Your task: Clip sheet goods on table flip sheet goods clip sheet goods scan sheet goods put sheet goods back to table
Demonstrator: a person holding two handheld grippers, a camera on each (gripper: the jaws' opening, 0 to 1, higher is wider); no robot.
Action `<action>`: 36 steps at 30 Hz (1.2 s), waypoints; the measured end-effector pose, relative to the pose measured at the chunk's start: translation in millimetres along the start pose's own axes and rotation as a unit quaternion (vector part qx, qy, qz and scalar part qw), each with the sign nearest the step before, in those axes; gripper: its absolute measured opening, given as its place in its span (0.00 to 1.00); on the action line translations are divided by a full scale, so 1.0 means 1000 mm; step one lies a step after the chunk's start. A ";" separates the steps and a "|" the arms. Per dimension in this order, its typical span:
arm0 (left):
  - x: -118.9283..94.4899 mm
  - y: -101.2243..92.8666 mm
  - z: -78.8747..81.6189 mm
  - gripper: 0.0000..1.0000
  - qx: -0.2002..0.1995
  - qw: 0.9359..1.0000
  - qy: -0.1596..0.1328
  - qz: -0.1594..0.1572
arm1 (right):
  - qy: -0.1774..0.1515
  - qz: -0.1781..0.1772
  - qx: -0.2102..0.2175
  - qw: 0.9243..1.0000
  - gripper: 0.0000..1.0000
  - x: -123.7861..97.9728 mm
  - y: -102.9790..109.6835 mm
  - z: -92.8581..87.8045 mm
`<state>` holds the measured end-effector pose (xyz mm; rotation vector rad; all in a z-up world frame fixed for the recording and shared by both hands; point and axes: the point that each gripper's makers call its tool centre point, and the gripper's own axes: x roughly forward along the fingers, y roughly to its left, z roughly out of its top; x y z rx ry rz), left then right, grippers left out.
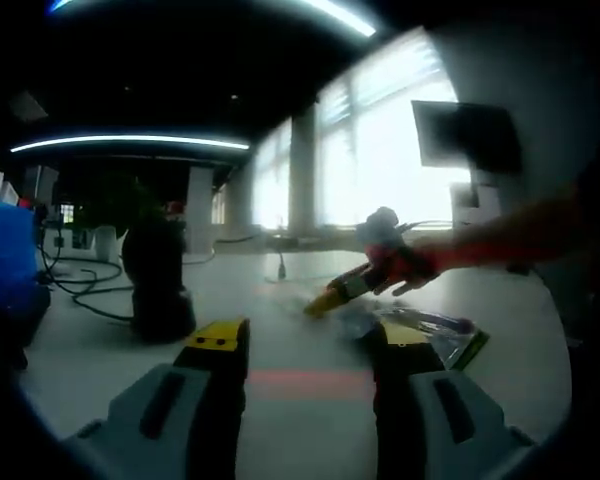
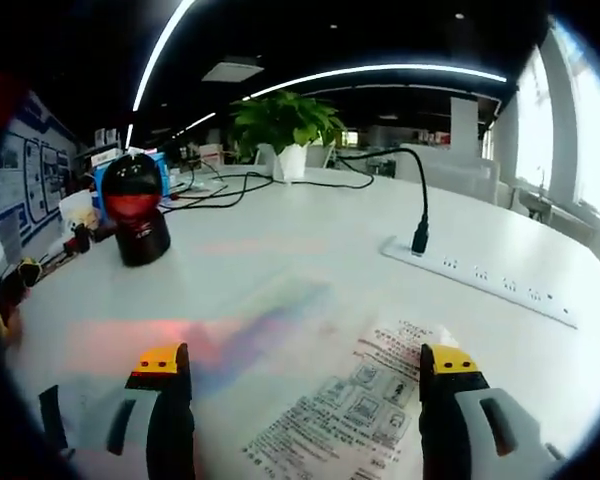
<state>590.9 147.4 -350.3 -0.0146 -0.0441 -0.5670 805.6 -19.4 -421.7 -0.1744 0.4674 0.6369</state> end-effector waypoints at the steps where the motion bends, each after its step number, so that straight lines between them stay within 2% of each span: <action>1: 0.000 0.000 0.000 0.43 0.000 1.000 0.000 0.000 | 0.001 -0.001 -0.002 1.000 0.89 0.000 0.000 0.000; 18: 0.000 0.001 0.000 0.43 0.000 1.000 0.000 0.001 | 0.000 -0.005 -0.006 1.000 0.89 -0.002 0.006 -0.002; 20: 0.000 0.001 0.000 0.43 -0.001 1.000 0.000 0.001 | -0.006 -0.008 0.005 1.000 0.85 -0.003 0.005 0.001; 24: 0.000 0.001 0.000 0.43 -0.002 1.000 0.000 0.000 | -0.033 -0.012 0.023 0.999 0.83 -0.009 0.004 0.015; 29: 0.000 0.001 0.000 0.43 -0.002 1.000 0.000 0.000 | -0.062 -0.013 0.014 0.998 0.84 -0.023 0.009 0.041; 36: 0.000 0.001 0.000 0.43 -0.001 1.000 0.001 0.001 | -0.090 -0.003 0.011 0.996 0.84 -0.048 0.019 0.063</action>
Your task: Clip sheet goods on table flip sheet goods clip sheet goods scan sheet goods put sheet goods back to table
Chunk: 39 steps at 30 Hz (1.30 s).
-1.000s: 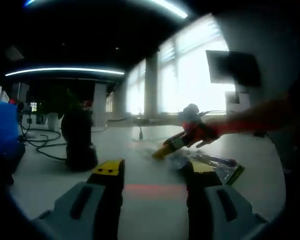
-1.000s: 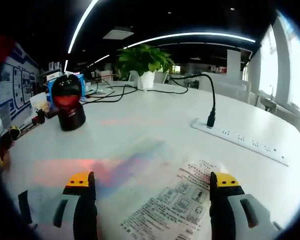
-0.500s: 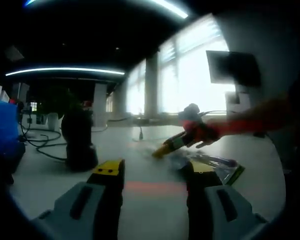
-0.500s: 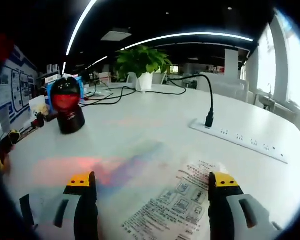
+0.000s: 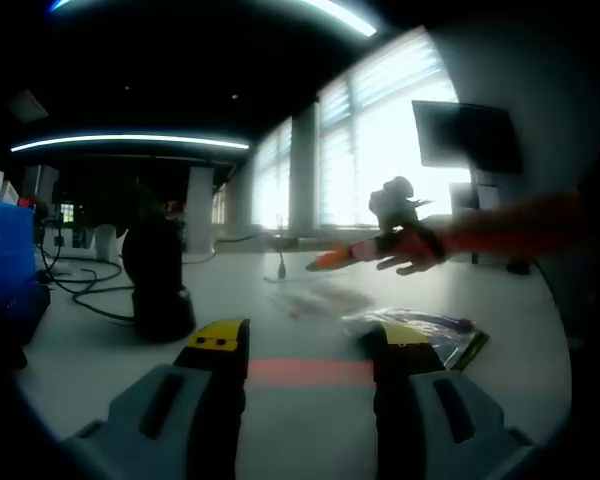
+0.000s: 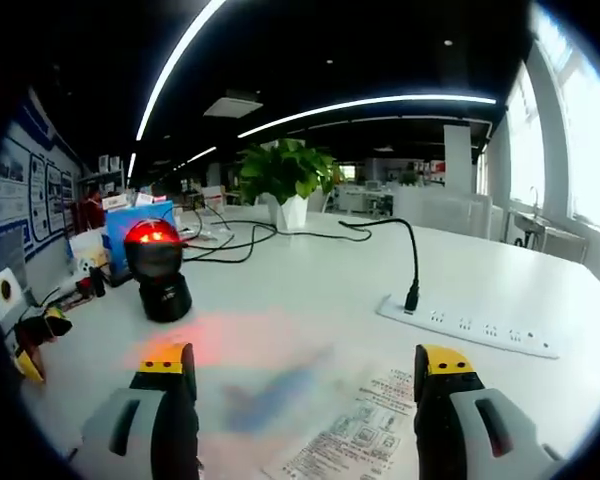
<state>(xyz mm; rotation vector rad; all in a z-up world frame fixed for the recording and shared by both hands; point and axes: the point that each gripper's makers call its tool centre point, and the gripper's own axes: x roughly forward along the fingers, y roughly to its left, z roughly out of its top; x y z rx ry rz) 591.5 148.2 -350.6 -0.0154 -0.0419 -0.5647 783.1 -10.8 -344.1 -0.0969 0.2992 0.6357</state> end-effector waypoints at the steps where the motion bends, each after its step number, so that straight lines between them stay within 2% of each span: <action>1: 0.000 0.000 0.000 0.43 0.001 1.000 0.000 0.000 | -0.002 0.001 0.000 1.000 0.84 -0.002 0.001 0.002; 4: 0.000 0.000 0.000 0.43 0.001 1.000 0.001 0.001 | -0.020 0.006 0.006 1.000 0.83 -0.015 0.004 0.012; 16: 0.000 0.001 0.001 0.43 0.000 1.000 -0.001 0.005 | -0.047 0.004 -0.008 0.999 0.82 -0.066 0.013 0.032; 23: 0.000 0.001 0.000 0.43 0.002 1.000 0.001 0.007 | -0.071 0.015 -0.008 0.997 0.82 -0.095 0.030 0.047; 26: 0.000 0.003 0.000 0.43 0.000 1.000 0.000 0.010 | -0.085 0.014 -0.008 0.996 0.82 -0.111 0.032 0.050; 28: 0.000 0.003 0.000 0.43 0.000 1.000 -0.001 0.010 | -0.099 0.011 0.011 0.995 0.81 -0.121 0.031 0.051; 31: 0.000 0.002 0.000 0.43 0.000 1.000 0.000 0.008 | -0.116 0.003 -0.003 0.993 0.81 -0.142 0.033 0.051; 33: 0.000 0.001 0.001 0.43 0.000 1.000 -0.002 0.007 | -0.129 -0.005 -0.006 0.992 0.80 -0.154 0.030 0.052; 35: 0.000 0.001 0.001 0.43 0.000 1.000 -0.002 0.008 | -0.136 -0.012 -0.008 0.991 0.80 -0.158 0.013 0.053; 39: -0.001 0.004 0.001 0.42 -0.001 1.000 -0.002 0.013 | -0.145 -0.018 0.006 0.989 0.78 -0.176 0.002 0.045</action>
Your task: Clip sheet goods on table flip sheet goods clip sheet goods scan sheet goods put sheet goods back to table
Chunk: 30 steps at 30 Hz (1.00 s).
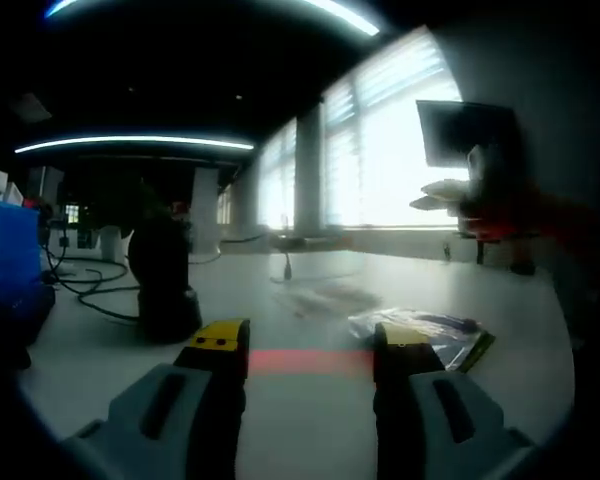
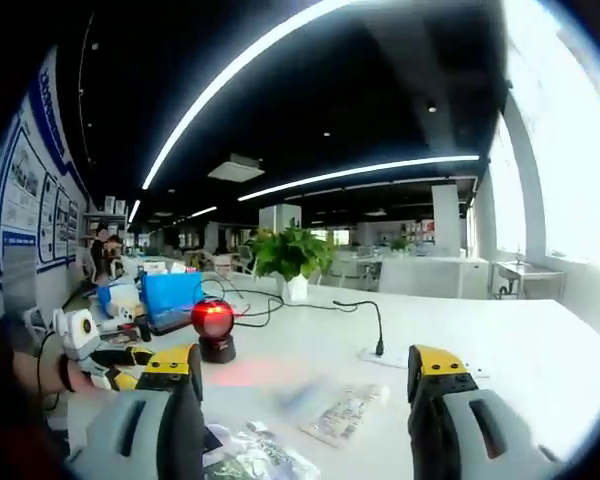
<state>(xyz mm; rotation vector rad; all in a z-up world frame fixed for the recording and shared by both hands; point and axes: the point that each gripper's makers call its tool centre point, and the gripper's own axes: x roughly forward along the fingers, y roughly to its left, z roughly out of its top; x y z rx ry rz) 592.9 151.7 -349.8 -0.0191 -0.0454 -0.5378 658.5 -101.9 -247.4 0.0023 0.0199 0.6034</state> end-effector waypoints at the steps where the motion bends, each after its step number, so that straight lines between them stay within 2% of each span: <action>1: 0.000 0.000 0.000 0.42 0.000 1.000 0.000 0.001 | -0.001 -0.001 0.000 1.000 0.78 -0.003 -0.001 -0.001; 5: 0.000 0.001 0.000 0.42 0.001 1.000 -0.002 0.003 | -0.009 -0.024 -0.022 0.999 0.77 -0.023 -0.006 -0.009; 11: 0.000 0.000 0.001 0.40 -0.001 1.000 -0.002 0.003 | -0.021 -0.029 -0.041 0.999 0.76 -0.048 0.001 -0.023; 17: 0.000 -0.002 0.002 0.42 0.002 1.000 -0.004 -0.001 | -0.035 -0.036 -0.001 0.999 0.71 -0.062 -0.006 -0.036; 20: 0.000 -0.003 0.002 0.42 0.002 1.000 -0.004 -0.003 | -0.033 -0.037 0.003 0.999 0.72 -0.065 -0.008 -0.047; 23: 0.000 -0.004 0.002 0.43 0.004 1.000 -0.005 -0.004 | -0.030 -0.037 -0.014 0.999 0.74 -0.070 -0.009 -0.059; 24: 0.000 -0.004 0.002 0.43 0.006 1.000 -0.005 -0.003 | -0.052 -0.023 -0.023 0.998 0.74 -0.073 -0.005 -0.057; 25: 0.000 -0.004 0.002 0.43 0.007 1.000 -0.004 -0.002 | -0.064 -0.024 0.008 0.998 0.74 -0.075 -0.005 -0.059; 26: 0.000 -0.004 0.003 0.43 0.005 1.000 -0.005 -0.003 | -0.070 -0.022 0.019 0.997 0.74 -0.077 -0.006 -0.060; 28: 0.000 -0.004 0.002 0.43 0.005 1.000 -0.004 -0.004 | -0.068 -0.031 0.011 0.997 0.75 -0.081 -0.012 -0.067; 30: 0.000 -0.005 0.001 0.43 0.006 1.000 -0.002 -0.005 | -0.057 -0.054 -0.021 0.997 0.72 -0.084 -0.022 -0.074</action>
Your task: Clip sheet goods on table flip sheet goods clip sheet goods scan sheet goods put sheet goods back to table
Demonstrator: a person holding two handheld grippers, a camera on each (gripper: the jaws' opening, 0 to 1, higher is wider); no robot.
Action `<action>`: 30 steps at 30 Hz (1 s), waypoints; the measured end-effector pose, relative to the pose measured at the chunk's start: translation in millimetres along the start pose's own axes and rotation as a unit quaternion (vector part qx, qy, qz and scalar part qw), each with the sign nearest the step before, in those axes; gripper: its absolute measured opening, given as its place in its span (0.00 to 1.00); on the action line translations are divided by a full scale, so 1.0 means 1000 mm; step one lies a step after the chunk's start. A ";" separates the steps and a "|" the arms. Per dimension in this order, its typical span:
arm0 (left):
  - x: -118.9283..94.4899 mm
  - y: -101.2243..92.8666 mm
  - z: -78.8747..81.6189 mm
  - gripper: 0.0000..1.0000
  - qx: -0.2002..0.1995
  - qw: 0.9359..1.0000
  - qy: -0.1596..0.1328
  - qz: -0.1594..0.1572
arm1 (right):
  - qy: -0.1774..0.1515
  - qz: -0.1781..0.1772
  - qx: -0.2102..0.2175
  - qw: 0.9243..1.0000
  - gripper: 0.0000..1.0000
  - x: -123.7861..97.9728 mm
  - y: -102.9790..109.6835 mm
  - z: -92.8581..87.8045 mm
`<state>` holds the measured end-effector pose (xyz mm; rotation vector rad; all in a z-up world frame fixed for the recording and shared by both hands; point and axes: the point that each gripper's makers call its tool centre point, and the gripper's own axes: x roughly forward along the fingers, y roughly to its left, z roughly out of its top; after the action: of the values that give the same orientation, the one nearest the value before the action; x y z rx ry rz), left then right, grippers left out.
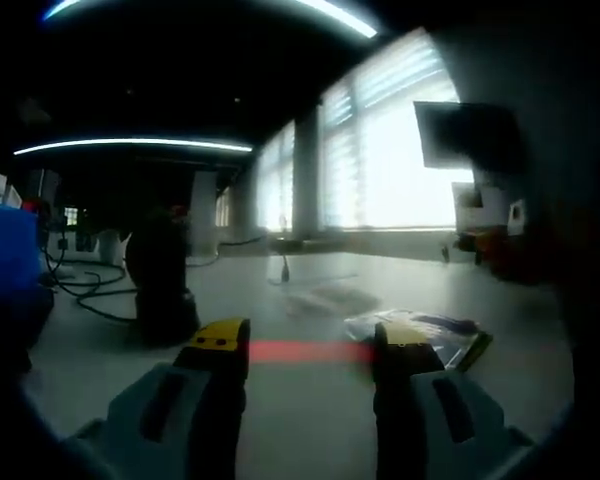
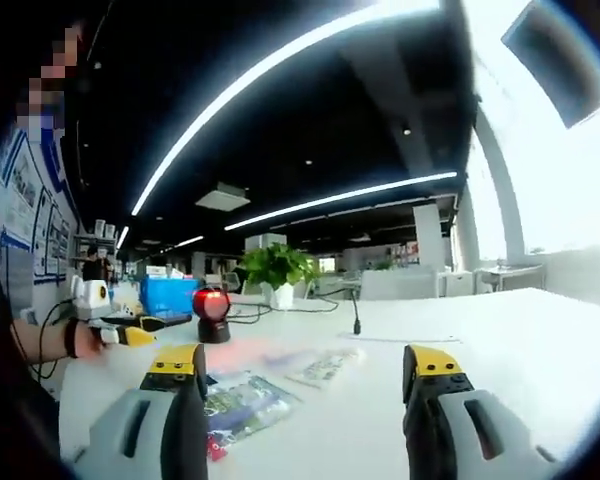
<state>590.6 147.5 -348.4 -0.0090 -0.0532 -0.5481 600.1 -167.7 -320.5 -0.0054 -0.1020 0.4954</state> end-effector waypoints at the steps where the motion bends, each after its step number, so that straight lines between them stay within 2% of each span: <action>1: 0.000 0.000 0.000 0.43 0.000 1.000 0.001 -0.001 | 0.007 -0.002 -0.006 1.000 0.71 -0.001 -0.001 -0.004; 8: -0.002 0.001 0.001 0.43 -0.005 1.000 -0.002 0.000 | 0.015 -0.005 0.006 1.000 0.73 0.000 -0.002 -0.016; 10: -0.004 0.001 0.003 0.44 -0.012 1.000 -0.006 -0.003 | -0.003 0.001 0.018 1.000 0.76 -0.003 0.003 -0.014; 12: -0.005 -0.001 0.002 0.45 -0.021 1.000 -0.004 -0.011 | -0.008 0.004 0.030 1.000 0.79 -0.005 0.005 -0.016; 16: -0.008 -0.006 0.003 0.45 -0.012 1.000 -0.005 -0.012 | -0.004 -0.017 0.023 1.000 0.70 -0.008 -0.003 -0.020; 19: -0.007 -0.007 0.004 0.45 -0.006 1.000 -0.007 -0.014 | -0.002 -0.022 0.018 1.000 0.69 -0.008 -0.004 -0.023; 21: -0.006 -0.006 0.003 0.45 -0.006 1.000 -0.007 -0.013 | 0.011 -0.028 -0.010 0.999 0.62 -0.009 -0.003 -0.028; 23: -0.006 -0.004 0.005 0.45 -0.011 1.000 -0.011 -0.011 | 0.014 -0.024 -0.011 1.000 0.56 -0.008 0.002 -0.029; 30: -0.006 0.000 0.006 0.45 -0.018 1.000 -0.014 -0.004 | 0.017 -0.019 -0.015 1.000 0.57 -0.007 0.000 -0.031</action>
<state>584.8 150.8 -342.9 -0.0517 -0.0714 -0.5569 596.8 -170.8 -351.9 -0.0413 -0.0758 0.4548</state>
